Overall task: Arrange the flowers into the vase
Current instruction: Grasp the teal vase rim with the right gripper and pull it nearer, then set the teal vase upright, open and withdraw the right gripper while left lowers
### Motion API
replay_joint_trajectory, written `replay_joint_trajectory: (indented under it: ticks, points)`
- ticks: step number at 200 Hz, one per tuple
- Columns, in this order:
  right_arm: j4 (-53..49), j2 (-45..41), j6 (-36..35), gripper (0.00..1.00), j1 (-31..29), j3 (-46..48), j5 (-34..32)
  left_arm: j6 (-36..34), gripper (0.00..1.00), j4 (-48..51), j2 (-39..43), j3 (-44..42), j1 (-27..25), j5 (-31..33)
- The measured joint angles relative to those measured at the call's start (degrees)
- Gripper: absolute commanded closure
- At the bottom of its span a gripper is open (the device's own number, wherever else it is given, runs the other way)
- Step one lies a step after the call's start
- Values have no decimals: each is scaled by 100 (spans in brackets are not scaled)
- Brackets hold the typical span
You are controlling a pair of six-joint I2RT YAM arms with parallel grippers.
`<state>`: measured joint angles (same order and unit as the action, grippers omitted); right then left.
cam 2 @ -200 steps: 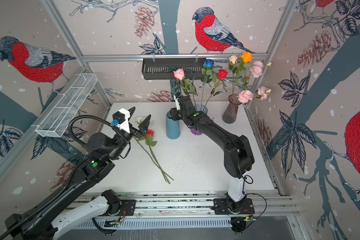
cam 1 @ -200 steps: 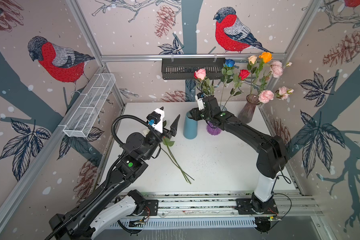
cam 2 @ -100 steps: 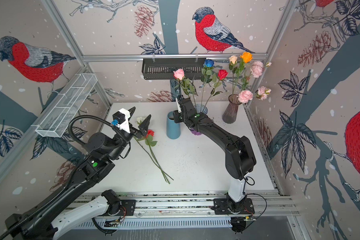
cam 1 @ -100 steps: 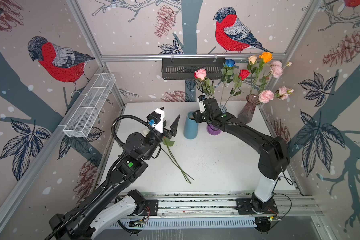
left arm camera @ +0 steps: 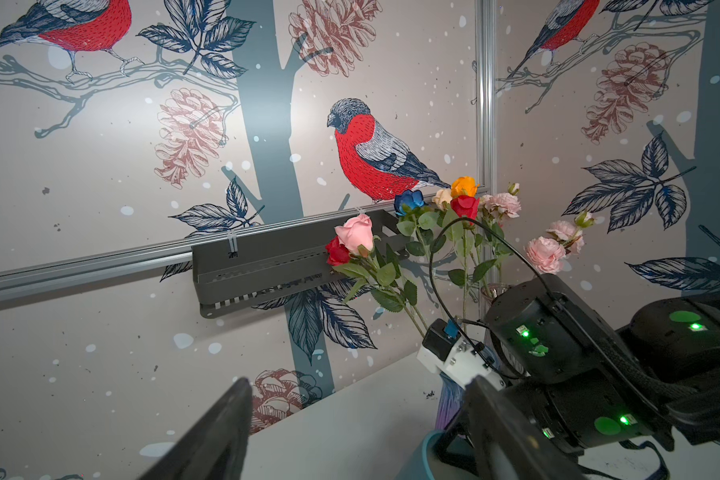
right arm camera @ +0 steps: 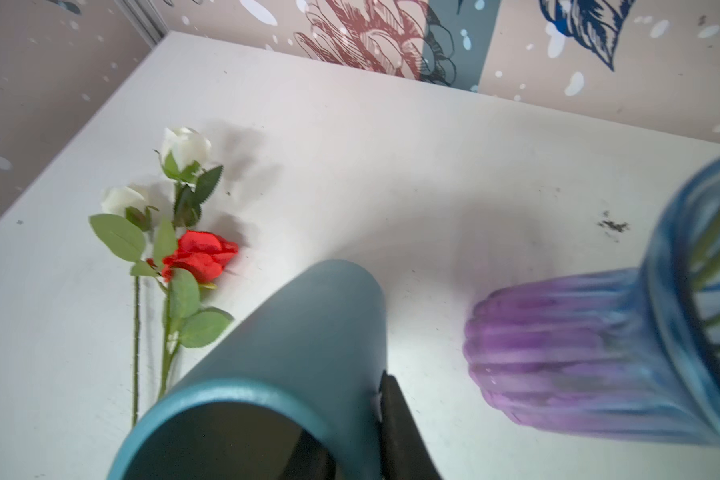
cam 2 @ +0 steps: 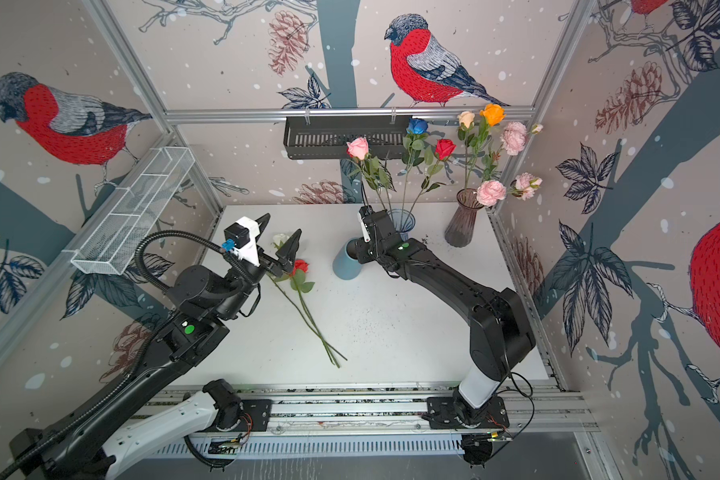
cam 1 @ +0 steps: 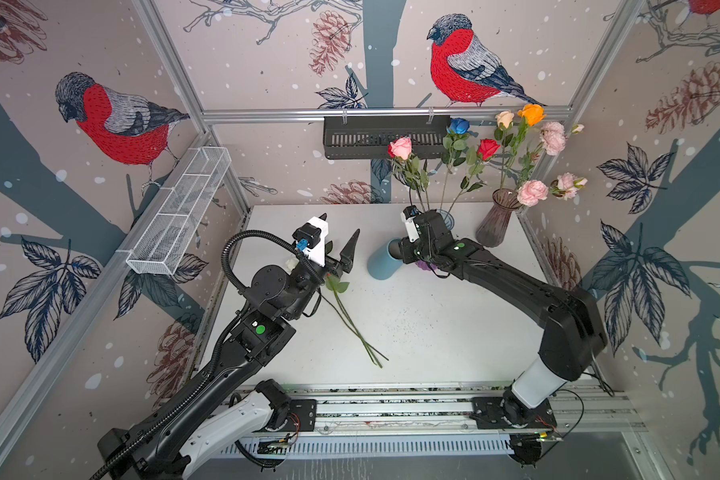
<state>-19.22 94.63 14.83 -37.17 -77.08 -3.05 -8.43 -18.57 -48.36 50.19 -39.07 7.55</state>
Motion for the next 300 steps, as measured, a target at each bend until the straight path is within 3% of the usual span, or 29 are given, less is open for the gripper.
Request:
replay_joint_trajectory:
  ticks: [54,96,152,231,251,272,300]
  points:
    - [-879,-728,-142,96,-227,245,-184,-2,20,0,0,0,11,2]
    - [-1508,-1156,-343,96,-741,57,-457,-2,20,0,0,0,20,2]
    - [-2765,-726,-688,97,-1698,-756,-879,-2,20,0,52,-2,20,2]
    - [-3383,-238,-901,96,-2153,-1080,-1259,-2,20,-2,129,-35,20,24]
    - [-3397,-197,-929,88,-2164,-1130,-1259,-2,20,-2,136,-35,20,24]
    - [-3344,-140,-907,70,-2162,-1189,-1152,-2,20,-2,142,-35,20,24]
    - [-3241,-87,-925,65,-2170,-1259,-1123,-4,20,-4,153,-35,20,24]
